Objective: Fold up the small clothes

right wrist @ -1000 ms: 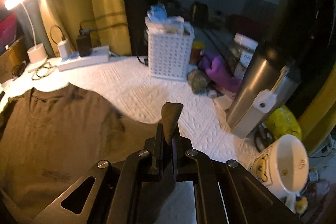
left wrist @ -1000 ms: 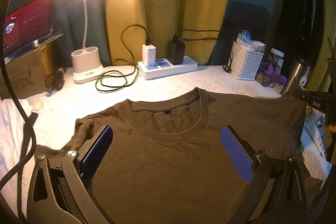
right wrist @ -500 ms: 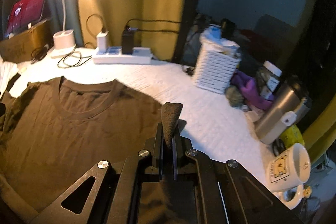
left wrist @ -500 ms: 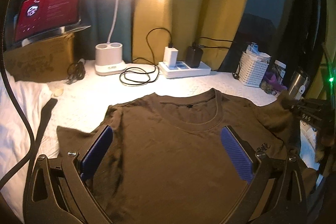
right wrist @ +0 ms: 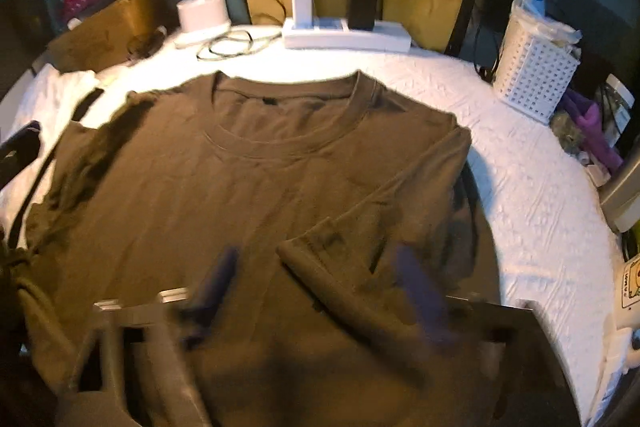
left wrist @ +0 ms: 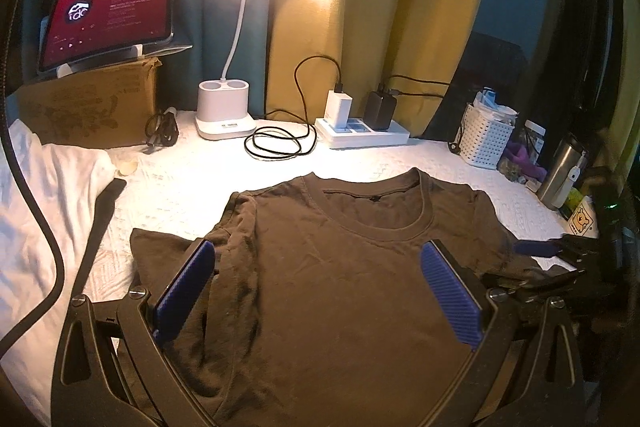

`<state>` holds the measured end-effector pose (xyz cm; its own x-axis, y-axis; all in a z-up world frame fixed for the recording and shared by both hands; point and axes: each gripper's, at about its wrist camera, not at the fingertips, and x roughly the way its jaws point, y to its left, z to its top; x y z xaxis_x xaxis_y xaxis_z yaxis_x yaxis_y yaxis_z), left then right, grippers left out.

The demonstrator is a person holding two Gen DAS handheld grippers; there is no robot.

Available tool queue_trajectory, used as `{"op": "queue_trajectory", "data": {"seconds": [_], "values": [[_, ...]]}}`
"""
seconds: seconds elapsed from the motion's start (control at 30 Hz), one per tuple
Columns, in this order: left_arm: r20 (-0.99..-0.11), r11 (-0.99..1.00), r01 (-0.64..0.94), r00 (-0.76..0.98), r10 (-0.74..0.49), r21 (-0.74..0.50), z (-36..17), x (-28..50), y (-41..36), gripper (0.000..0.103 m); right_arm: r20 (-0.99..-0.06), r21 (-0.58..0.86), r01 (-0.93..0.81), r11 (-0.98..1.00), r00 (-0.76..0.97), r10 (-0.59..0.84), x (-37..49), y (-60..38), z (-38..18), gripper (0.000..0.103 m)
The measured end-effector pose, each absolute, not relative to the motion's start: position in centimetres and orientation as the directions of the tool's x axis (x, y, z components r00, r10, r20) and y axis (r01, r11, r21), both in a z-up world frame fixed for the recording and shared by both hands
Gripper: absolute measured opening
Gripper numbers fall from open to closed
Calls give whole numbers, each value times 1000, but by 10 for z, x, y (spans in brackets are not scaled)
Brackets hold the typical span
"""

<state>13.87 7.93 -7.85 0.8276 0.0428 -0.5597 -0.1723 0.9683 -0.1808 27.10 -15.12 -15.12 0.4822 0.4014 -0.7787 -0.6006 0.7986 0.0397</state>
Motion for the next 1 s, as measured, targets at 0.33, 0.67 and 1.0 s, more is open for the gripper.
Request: {"op": "queue_trajectory", "data": {"seconds": [0.33, 0.67, 1.0], "values": [[-558, 976, -159, 828, 50, -148, -73, 136, 65, 101, -765, 176, -410, 895, 516, 386, 294, -253, -152, 87], [-571, 979, -157, 819, 57, -127, -70, 128, 53, 101, -786, 262, -522, 812, 373, 493, 265, -239, -172, 87], [-563, 978, -178, 822, 86, -111, -66, 111, 60, 101, -778, 187, -529, 828, 435, 454, 240, -242, -156, 87]]}}
